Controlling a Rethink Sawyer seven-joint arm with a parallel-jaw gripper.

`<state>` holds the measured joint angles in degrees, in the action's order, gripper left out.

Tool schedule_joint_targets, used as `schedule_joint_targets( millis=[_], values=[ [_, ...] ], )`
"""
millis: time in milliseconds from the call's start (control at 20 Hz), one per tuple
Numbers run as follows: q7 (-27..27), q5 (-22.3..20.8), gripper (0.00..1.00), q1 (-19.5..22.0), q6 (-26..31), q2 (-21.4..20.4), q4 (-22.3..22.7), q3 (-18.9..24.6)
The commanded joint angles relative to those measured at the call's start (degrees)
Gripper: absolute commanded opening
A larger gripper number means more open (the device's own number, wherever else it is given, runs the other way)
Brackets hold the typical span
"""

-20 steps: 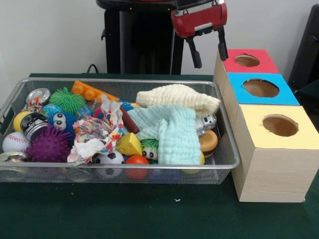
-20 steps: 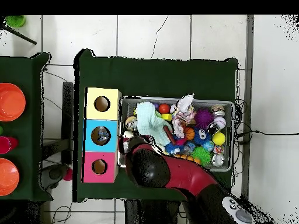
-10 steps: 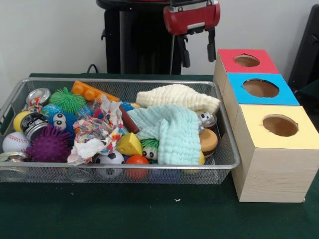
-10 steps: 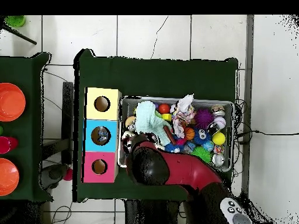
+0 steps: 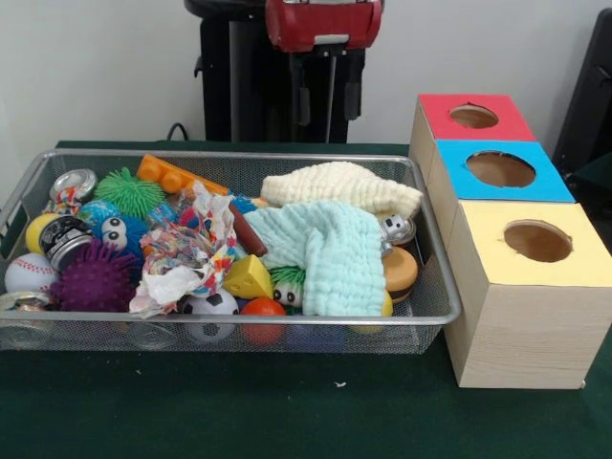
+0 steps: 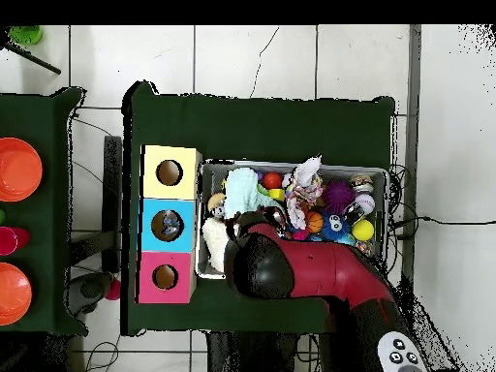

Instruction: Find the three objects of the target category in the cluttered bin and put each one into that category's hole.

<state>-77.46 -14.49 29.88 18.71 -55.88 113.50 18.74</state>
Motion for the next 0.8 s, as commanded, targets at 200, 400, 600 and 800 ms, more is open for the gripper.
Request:
schedule_joint_targets(
  millis=[200,400,600,800],
  values=[
    [2.7,-10.1,1.00,0.2,7.7,0.5,-11.0,-3.2],
    [3.0,-14.6,1.00,-0.1,6.8,1.4,-13.7,-4.2],
    [0.2,-18.9,1.00,-1.5,4.3,3.9,-16.4,-7.0],
    [-2.9,-22.8,1.00,-2.7,0.6,6.8,-18.0,-9.9]
  ],
)
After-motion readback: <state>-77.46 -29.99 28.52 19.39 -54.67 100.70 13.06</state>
